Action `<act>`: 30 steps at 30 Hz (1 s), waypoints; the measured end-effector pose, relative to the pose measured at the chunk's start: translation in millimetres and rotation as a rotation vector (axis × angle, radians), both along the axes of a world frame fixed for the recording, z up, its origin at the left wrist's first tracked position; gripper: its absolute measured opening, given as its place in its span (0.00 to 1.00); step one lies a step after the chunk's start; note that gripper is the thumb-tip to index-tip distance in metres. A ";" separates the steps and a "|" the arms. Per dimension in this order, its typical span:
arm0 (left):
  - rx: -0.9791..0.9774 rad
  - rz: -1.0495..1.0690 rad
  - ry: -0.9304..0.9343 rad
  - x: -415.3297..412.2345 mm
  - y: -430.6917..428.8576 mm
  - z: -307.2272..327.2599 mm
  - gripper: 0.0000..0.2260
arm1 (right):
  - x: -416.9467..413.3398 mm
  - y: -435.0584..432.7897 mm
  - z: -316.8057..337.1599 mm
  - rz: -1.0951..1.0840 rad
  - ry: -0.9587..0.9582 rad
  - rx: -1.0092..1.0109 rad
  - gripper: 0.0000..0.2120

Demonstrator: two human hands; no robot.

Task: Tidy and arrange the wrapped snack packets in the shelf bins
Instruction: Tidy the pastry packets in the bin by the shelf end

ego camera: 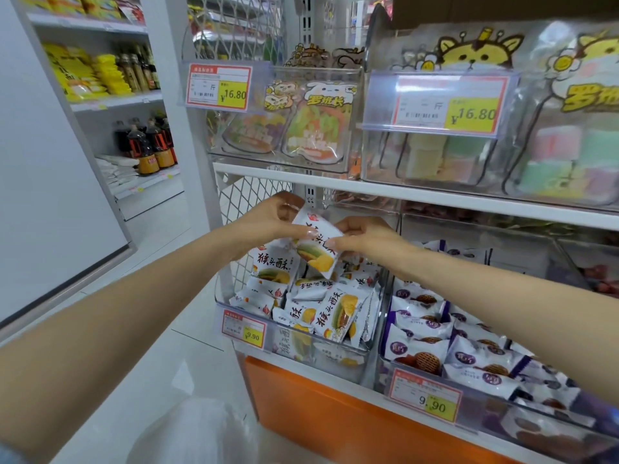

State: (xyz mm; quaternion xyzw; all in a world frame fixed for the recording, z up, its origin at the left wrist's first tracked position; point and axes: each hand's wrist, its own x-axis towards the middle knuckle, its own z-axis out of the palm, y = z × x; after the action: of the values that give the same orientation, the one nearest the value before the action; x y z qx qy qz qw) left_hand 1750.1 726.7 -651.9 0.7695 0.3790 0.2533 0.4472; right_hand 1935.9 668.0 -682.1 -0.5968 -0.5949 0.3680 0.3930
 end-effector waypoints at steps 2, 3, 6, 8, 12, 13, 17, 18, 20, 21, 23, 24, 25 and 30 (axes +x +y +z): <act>0.156 -0.056 0.169 0.4 0.8 5.4 0.20 | -4.7 1.0 1.2 -0.001 -0.052 0.031 0.07; 0.248 -0.084 0.288 1.2 2.3 6.5 0.19 | -8.2 1.9 0.1 0.007 -0.052 0.045 0.07; 0.371 -0.120 0.527 -0.6 9.6 9.9 0.14 | -15.9 2.8 -6.6 0.059 -0.020 0.032 0.12; 0.433 -0.116 0.670 -5.8 16.6 11.0 0.13 | -12.1 3.2 -10.1 0.088 -0.128 0.013 0.14; 0.547 -0.095 0.965 -14.2 27.8 0.3 0.15 | 6.0 0.7 -11.6 0.154 -0.464 -0.028 0.13; 0.556 -0.095 1.033 -14.6 29.8 -4.5 0.16 | 9.9 0.0 -12.6 0.159 -0.512 -0.029 0.13; 0.663 -0.089 1.196 -14.7 35.4 -21.1 0.20 | 20.4 -0.4 -18.2 0.147 -0.571 -0.030 0.11; 0.719 -0.093 1.216 -14.7 36.2 -23.6 0.21 | 21.4 1.0 -20.0 0.153 -0.597 -0.033 0.11; 0.799 -0.106 1.226 -14.8 36.3 -26.3 0.22 | 20.7 5.2 -22.4 0.181 -0.669 -0.052 0.12; 0.814 -0.111 1.218 -14.8 35.7 -27.0 0.23 | 19.0 7.7 -22.9 0.198 -0.699 -0.065 0.13; 0.860 -0.119 1.219 -15.3 34.3 -29.2 0.25 | 14.6 12.7 -22.3 0.222 -0.723 -0.099 0.14; 0.904 -0.117 1.228 -16.0 34.1 -30.7 0.25 | 12.2 15.8 -21.6 0.233 -0.718 -0.116 0.15; 0.955 -0.111 1.239 -16.8 34.3 -32.3 0.25 | 9.8 19.1 -20.7 0.240 -0.704 -0.134 0.16; 1.059 -0.070 1.230 -22.5 37.2 -39.0 0.27 | -1.5 34.7 -22.6 0.305 -0.606 -0.276 0.23</act>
State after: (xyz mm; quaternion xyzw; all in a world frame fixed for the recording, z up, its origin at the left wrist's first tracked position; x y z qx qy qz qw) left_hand 1727.6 763.9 -690.9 0.8920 0.3626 -0.0837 -0.2568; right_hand 1934.3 702.6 -704.8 -0.6308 -0.7111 0.3056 0.0553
